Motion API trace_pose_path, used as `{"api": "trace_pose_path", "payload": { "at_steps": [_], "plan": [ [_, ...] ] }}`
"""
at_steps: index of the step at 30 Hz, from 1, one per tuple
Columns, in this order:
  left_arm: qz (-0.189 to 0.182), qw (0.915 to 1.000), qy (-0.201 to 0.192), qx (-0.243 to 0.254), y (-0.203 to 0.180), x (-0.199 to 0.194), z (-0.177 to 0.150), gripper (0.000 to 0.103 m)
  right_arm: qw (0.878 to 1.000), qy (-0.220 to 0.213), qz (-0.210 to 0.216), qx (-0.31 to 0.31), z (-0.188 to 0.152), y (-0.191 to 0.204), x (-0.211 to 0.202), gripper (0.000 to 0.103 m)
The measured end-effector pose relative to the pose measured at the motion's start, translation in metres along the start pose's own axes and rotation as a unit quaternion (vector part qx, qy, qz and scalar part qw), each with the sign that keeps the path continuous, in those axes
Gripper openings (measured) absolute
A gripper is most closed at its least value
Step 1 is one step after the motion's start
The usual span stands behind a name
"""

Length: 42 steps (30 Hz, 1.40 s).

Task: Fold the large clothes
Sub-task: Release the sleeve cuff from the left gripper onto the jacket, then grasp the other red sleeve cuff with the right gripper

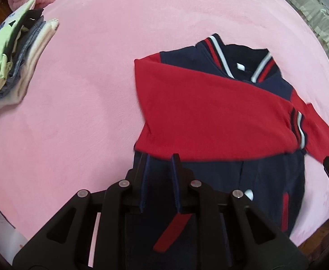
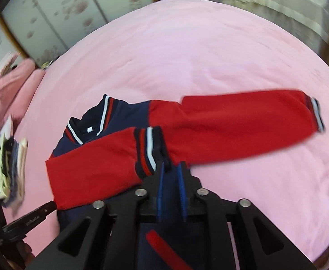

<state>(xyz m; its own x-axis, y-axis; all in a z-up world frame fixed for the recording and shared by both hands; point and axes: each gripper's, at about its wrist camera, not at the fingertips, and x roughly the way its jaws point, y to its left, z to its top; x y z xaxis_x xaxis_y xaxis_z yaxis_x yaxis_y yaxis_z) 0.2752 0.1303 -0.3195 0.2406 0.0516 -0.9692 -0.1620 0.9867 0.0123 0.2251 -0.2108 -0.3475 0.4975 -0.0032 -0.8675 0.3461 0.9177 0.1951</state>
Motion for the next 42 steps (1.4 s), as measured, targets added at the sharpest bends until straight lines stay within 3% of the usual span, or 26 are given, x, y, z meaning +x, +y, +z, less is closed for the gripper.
{"api": "trace_pose_path", "payload": {
  "at_steps": [3, 8, 11, 13, 16, 23, 27, 31, 35, 42],
  "plan": [
    [-0.016, 0.9995, 0.001, 0.027, 0.003, -0.017, -0.012, 0.016, 0.999, 0.007, -0.002, 0.037, -0.014, -0.025, -0.045, 0.034],
    [-0.018, 0.9962, 0.023, 0.082, -0.034, -0.056, -0.077, 0.020, 0.994, 0.026, 0.007, 0.107, -0.055, -0.057, -0.082, 0.054],
    [-0.001, 0.9919, 0.037, 0.121, -0.072, -0.076, -0.121, 0.021, 0.990, 0.031, 0.015, 0.139, -0.083, -0.077, -0.102, 0.063],
    [0.010, 0.9884, 0.044, 0.145, -0.083, -0.079, -0.135, 0.027, 0.988, 0.041, 0.014, 0.151, -0.099, -0.084, -0.101, 0.063],
    [0.007, 0.9857, 0.055, 0.159, -0.099, -0.081, -0.151, 0.061, 0.983, 0.062, 0.016, 0.174, -0.119, -0.094, -0.099, 0.063],
    [0.015, 0.9744, 0.063, 0.215, -0.157, -0.085, -0.166, 0.066, 0.971, 0.079, 0.034, 0.222, -0.141, -0.127, -0.090, 0.063],
    [0.022, 0.9704, 0.067, 0.231, -0.193, -0.090, -0.169, 0.066, 0.964, 0.098, 0.043, 0.243, -0.135, -0.151, -0.082, 0.063],
    [0.036, 0.9674, 0.089, 0.234, -0.235, -0.084, -0.169, 0.066, 0.968, 0.106, 0.052, 0.223, -0.113, -0.178, -0.075, 0.061],
    [0.051, 0.9700, 0.114, 0.208, -0.280, -0.075, -0.160, 0.066, 0.968, 0.113, 0.077, 0.208, -0.079, -0.212, -0.064, 0.047],
    [0.075, 0.9694, 0.115, 0.203, -0.356, -0.052, -0.134, 0.067, 0.980, 0.105, 0.072, 0.152, -0.004, -0.275, -0.035, 0.042]
  ]
}}
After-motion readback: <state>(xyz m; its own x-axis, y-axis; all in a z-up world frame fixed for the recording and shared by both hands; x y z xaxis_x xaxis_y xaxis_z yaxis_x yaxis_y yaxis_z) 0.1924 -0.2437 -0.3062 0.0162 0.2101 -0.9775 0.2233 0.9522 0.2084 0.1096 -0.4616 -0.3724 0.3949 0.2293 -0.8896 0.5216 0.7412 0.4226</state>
